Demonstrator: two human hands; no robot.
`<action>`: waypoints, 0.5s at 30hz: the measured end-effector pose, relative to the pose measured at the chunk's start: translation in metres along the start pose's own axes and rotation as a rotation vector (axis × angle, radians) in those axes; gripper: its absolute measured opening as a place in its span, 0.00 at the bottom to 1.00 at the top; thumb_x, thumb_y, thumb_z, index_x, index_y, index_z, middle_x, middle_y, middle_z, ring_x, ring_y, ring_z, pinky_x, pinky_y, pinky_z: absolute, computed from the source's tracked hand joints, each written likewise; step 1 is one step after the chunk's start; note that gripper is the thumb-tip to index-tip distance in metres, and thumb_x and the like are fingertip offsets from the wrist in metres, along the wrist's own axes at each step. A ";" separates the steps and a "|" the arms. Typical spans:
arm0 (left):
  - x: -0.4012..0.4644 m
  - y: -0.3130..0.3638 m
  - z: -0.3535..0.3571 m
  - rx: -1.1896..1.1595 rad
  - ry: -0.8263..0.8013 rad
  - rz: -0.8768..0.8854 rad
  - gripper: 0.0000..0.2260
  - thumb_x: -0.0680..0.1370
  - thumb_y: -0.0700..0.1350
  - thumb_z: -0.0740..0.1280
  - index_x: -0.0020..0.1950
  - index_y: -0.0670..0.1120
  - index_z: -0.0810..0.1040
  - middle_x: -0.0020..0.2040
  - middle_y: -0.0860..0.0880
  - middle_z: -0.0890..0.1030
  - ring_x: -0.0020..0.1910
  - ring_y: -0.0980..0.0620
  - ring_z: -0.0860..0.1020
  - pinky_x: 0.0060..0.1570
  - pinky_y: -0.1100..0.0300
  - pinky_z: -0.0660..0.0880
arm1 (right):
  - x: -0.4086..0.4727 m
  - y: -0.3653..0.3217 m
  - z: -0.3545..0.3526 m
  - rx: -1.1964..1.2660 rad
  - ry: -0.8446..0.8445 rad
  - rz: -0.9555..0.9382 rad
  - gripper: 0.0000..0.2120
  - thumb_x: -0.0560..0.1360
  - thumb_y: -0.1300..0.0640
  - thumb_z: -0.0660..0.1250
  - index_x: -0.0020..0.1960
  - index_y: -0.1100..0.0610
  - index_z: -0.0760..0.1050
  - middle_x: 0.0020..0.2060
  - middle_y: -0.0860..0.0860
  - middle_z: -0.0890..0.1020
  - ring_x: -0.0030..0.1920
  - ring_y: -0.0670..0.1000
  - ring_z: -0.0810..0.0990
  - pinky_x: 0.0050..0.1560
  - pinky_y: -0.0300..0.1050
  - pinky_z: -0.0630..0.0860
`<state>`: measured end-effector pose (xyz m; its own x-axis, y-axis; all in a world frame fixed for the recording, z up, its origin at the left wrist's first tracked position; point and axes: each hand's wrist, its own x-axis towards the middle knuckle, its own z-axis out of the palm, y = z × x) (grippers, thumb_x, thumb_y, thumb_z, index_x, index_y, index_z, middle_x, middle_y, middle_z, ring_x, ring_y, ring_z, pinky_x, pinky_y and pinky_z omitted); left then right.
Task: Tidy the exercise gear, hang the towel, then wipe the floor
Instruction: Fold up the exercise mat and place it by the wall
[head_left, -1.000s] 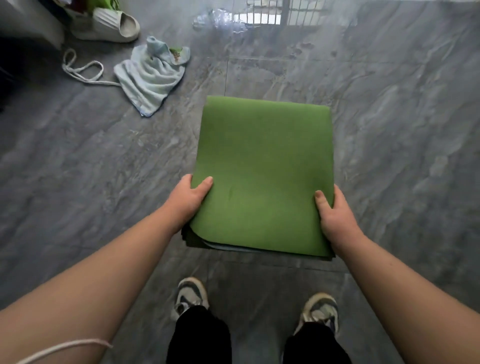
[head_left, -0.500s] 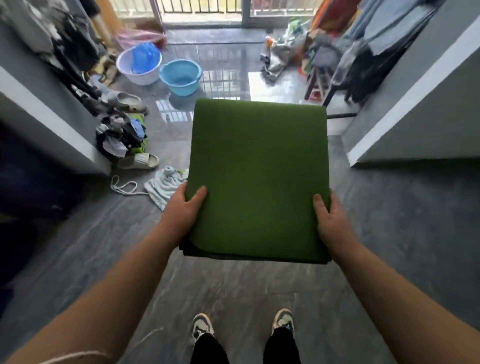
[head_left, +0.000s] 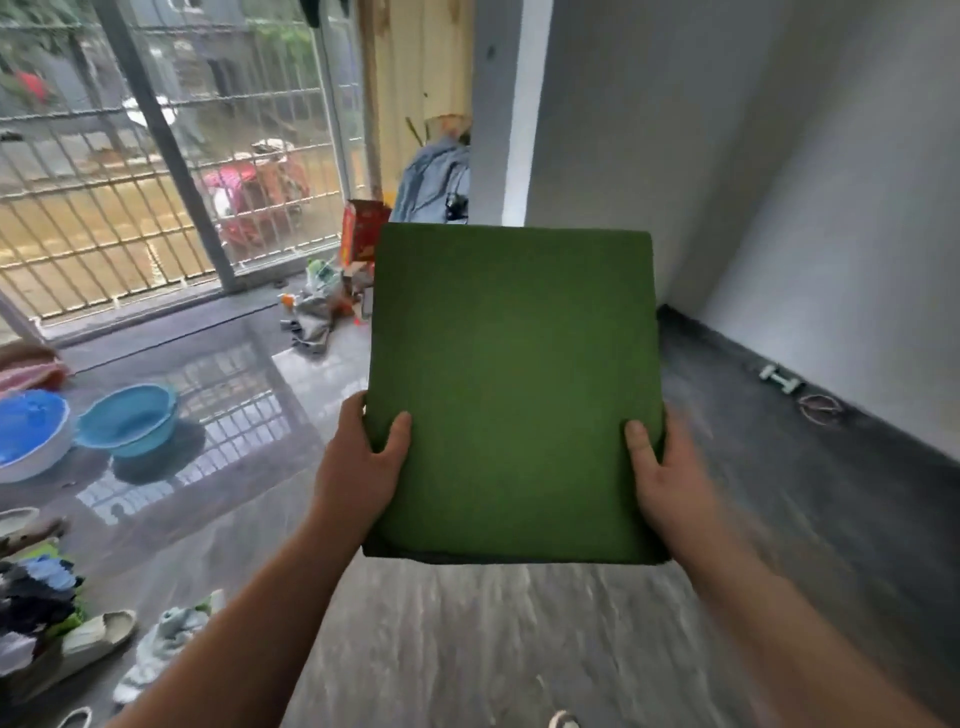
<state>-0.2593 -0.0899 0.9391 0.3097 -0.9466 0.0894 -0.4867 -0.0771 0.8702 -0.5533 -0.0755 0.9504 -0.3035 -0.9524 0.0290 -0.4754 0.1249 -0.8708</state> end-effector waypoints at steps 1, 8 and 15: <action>0.000 0.010 0.015 0.008 -0.036 0.026 0.19 0.80 0.53 0.63 0.69 0.50 0.66 0.53 0.52 0.77 0.47 0.50 0.75 0.45 0.58 0.69 | -0.003 0.007 -0.013 0.001 0.052 0.035 0.24 0.81 0.45 0.58 0.76 0.47 0.59 0.68 0.52 0.74 0.65 0.56 0.74 0.65 0.51 0.69; -0.006 0.078 0.139 0.027 -0.305 0.154 0.18 0.81 0.52 0.63 0.69 0.51 0.64 0.54 0.54 0.75 0.47 0.52 0.76 0.40 0.59 0.69 | -0.001 0.070 -0.111 0.026 0.294 0.242 0.26 0.81 0.48 0.61 0.77 0.51 0.59 0.70 0.55 0.72 0.67 0.59 0.72 0.65 0.49 0.67; 0.004 0.146 0.285 0.016 -0.497 0.149 0.20 0.80 0.56 0.64 0.70 0.52 0.66 0.52 0.56 0.77 0.48 0.54 0.79 0.47 0.53 0.79 | 0.055 0.145 -0.215 0.007 0.394 0.357 0.27 0.81 0.46 0.60 0.77 0.53 0.59 0.69 0.55 0.73 0.66 0.59 0.73 0.64 0.50 0.68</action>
<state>-0.5618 -0.1944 0.9281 -0.1876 -0.9817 -0.0326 -0.5094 0.0689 0.8578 -0.8165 -0.0502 0.9310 -0.7335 -0.6738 -0.0891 -0.2805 0.4195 -0.8633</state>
